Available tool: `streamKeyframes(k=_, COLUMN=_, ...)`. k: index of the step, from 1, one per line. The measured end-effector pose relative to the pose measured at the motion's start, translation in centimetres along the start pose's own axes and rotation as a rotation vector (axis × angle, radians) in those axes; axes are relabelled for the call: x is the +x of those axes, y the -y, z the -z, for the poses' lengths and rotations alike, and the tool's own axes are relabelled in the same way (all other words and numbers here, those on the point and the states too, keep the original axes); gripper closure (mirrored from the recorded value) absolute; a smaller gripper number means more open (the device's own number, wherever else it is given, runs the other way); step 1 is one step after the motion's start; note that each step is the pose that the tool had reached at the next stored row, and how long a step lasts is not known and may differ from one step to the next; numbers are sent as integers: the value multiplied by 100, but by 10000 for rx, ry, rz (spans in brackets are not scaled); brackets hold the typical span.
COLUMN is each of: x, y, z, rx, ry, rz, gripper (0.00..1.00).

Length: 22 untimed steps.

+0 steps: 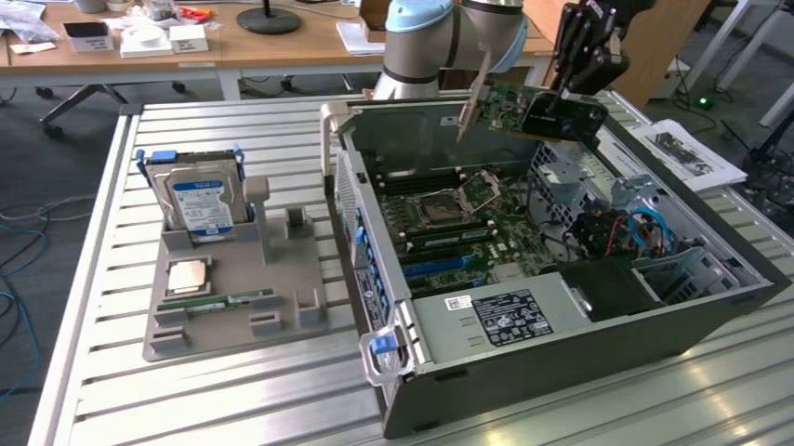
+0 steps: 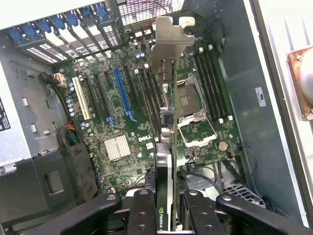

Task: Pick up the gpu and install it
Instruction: 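Insert the gpu into the slot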

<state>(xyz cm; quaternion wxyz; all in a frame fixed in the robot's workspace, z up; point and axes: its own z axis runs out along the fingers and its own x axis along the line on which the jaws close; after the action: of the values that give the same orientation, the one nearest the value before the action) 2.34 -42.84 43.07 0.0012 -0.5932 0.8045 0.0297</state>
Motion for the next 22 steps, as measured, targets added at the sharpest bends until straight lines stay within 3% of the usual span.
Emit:
streamKeyframes(k=15, x=1, y=0, z=-11, rx=-94, ry=-118, rz=2517, gripper=73)
streamKeyframes(k=22, x=0, y=0, z=-11, rx=-108, ry=-142, rz=2924, gripper=73)
